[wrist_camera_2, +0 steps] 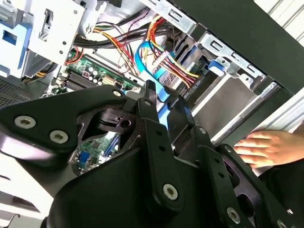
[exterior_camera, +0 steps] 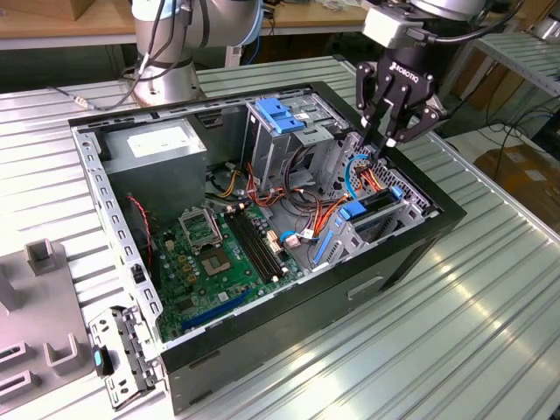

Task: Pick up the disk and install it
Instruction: 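Insert the second disk wire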

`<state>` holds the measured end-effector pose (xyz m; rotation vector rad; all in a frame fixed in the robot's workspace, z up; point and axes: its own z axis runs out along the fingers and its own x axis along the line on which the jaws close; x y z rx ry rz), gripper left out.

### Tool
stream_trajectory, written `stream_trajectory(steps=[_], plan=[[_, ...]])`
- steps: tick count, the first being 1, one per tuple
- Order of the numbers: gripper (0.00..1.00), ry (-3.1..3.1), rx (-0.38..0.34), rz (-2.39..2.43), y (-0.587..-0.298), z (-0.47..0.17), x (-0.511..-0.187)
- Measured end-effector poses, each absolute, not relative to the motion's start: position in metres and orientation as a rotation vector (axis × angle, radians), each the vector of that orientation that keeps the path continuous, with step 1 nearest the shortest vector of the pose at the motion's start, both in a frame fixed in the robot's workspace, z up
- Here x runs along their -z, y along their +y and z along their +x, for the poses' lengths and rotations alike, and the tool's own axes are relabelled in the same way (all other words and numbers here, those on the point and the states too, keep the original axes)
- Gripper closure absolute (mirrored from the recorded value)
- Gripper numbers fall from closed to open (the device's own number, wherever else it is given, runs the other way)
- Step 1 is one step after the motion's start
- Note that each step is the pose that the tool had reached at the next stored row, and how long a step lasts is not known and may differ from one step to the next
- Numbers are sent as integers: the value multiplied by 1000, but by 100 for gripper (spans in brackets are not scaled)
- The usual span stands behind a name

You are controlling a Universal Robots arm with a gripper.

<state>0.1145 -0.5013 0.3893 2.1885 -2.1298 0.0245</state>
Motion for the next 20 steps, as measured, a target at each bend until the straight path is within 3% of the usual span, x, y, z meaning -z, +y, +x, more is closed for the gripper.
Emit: stream_trajectory(steps=[12, 13, 14, 16, 20], plan=[[64, -2120, -47, 2177, -496, 116, -377], [77, -2119, -49, 2176, -495, 116, -376], [77, -2118, -50, 2175, -495, 116, -376], [88, -2117, -52, 2174, -494, 117, -374], [89, -2116, -54, 2173, -494, 117, -374]])
